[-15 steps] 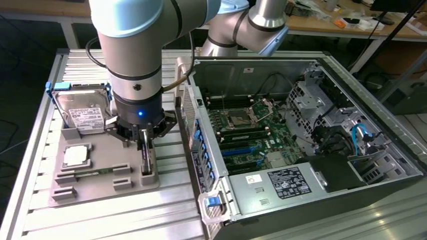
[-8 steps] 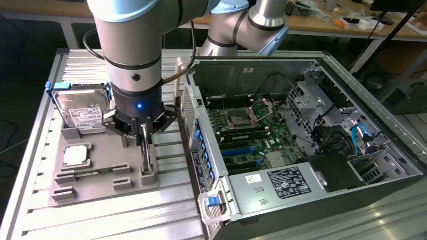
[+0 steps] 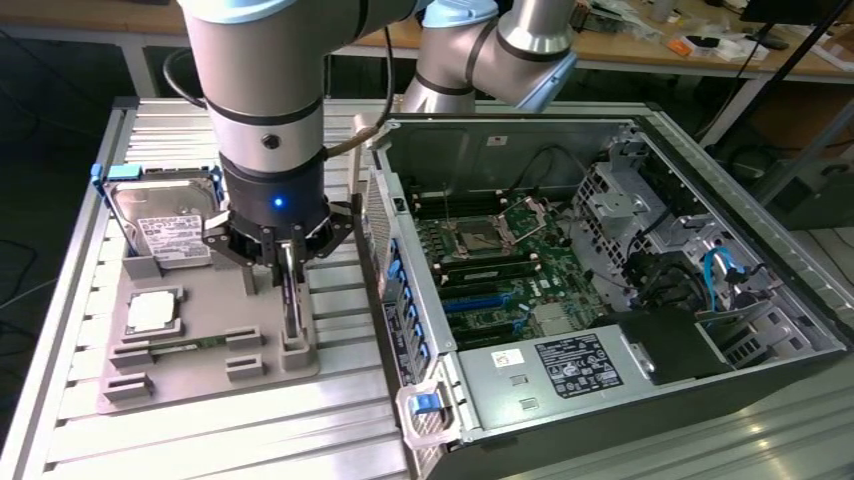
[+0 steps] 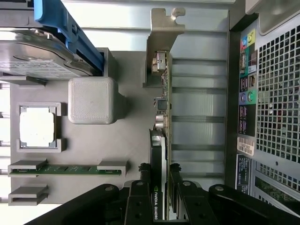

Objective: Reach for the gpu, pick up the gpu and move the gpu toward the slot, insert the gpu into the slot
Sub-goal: 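Pick up the gpu and move the gpu toward the slot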

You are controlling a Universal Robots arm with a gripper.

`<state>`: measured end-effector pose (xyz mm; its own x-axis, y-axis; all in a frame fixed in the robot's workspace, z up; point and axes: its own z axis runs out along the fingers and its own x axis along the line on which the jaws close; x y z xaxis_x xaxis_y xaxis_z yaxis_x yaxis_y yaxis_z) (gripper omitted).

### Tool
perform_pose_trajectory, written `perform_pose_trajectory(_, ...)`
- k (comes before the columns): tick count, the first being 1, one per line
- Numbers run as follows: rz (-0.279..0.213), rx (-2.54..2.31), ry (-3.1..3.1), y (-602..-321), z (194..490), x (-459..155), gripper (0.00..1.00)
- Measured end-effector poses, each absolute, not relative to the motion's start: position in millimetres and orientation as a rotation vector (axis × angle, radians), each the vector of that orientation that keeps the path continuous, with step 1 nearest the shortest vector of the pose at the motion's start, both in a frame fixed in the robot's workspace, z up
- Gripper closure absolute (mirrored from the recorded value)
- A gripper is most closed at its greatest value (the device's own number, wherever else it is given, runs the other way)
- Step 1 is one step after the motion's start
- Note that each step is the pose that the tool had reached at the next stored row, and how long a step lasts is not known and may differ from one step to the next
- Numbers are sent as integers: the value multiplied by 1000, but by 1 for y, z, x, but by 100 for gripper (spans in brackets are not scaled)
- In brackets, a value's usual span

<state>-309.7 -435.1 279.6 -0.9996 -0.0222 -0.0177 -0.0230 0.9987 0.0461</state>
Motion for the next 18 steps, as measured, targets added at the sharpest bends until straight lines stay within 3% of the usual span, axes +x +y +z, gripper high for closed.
perform_pose_trajectory(18, 72, -35, 3123, -435, 319, -310, 73)
